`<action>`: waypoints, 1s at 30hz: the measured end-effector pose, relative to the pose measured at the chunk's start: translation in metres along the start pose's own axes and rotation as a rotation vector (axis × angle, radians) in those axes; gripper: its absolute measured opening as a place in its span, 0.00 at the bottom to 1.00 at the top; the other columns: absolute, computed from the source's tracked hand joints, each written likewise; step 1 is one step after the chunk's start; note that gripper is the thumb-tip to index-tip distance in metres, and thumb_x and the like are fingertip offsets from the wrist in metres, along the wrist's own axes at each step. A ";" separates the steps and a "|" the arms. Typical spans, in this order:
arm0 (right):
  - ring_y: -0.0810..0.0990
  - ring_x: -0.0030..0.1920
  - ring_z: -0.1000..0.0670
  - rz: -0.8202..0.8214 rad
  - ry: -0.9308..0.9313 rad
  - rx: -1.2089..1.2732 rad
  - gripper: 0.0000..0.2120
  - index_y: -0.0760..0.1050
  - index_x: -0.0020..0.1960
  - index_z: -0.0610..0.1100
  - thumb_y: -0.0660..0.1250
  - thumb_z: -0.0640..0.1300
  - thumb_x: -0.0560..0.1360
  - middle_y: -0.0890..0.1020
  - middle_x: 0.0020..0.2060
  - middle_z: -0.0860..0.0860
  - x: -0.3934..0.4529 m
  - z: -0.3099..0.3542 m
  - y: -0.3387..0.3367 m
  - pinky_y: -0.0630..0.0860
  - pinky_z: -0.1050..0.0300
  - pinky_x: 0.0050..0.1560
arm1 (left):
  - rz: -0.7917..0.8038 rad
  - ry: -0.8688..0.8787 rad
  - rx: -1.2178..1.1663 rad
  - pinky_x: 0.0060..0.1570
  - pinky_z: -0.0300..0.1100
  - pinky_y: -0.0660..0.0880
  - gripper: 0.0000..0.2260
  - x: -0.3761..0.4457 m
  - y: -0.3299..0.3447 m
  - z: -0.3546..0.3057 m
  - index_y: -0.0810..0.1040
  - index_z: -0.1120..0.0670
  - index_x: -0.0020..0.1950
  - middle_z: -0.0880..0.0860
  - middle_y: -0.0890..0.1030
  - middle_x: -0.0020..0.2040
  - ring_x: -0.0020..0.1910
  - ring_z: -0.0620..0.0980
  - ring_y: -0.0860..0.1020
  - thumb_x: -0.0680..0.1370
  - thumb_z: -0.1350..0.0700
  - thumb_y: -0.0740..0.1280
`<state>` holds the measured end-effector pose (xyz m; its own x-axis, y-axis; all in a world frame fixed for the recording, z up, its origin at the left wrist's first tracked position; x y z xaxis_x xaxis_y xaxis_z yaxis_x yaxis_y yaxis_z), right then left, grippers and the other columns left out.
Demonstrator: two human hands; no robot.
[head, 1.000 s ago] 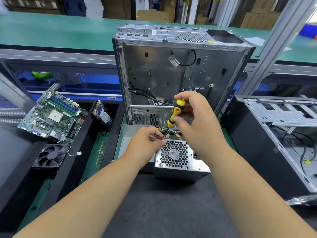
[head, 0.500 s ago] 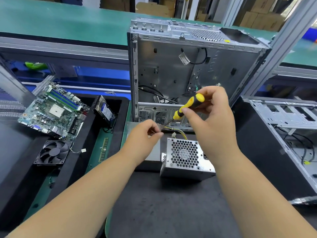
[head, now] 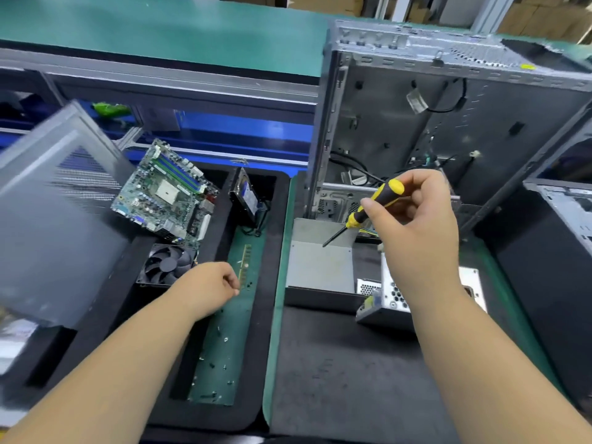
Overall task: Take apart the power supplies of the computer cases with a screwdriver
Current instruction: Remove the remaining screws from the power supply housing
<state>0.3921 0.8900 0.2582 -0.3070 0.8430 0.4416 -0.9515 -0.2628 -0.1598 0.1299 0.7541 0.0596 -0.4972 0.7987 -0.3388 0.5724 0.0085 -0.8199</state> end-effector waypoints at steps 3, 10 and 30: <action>0.85 0.39 0.52 0.007 -0.004 0.003 0.15 0.68 0.50 0.51 0.73 0.38 0.74 0.82 0.40 0.58 -0.002 0.000 0.017 0.76 0.66 0.40 | 0.014 -0.005 0.001 0.45 0.39 0.75 0.05 -0.002 0.003 0.010 0.79 0.49 0.40 0.46 0.82 0.41 0.42 0.48 0.79 0.74 0.57 0.72; 0.84 0.42 0.54 -0.017 0.011 -0.064 0.17 0.70 0.54 0.54 0.72 0.39 0.74 0.80 0.42 0.59 -0.017 -0.003 0.033 0.78 0.64 0.44 | -0.076 0.042 -0.200 0.36 0.35 0.72 0.05 -0.002 -0.003 0.016 0.80 0.48 0.40 0.46 0.81 0.38 0.36 0.43 0.77 0.75 0.54 0.71; 0.83 0.40 0.53 -0.089 -0.080 -0.233 0.08 0.72 0.53 0.46 0.69 0.41 0.76 0.77 0.40 0.58 -0.056 0.014 -0.063 0.75 0.63 0.44 | 0.029 0.556 -0.534 0.44 0.32 0.68 0.17 -0.061 0.052 -0.174 0.72 0.41 0.58 0.42 0.78 0.49 0.47 0.40 0.75 0.74 0.54 0.74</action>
<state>0.4684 0.8528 0.2563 -0.2316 0.8158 0.5298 -0.9476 -0.0661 -0.3125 0.3037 0.8104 0.1178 -0.1577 0.9866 0.0408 0.8872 0.1597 -0.4329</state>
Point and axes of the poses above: each hand's wrist, its own x-axis towards the middle knuckle, its own y-axis out of the palm, z = x × y, the point moved 10 cm from there along x, towards the middle knuckle
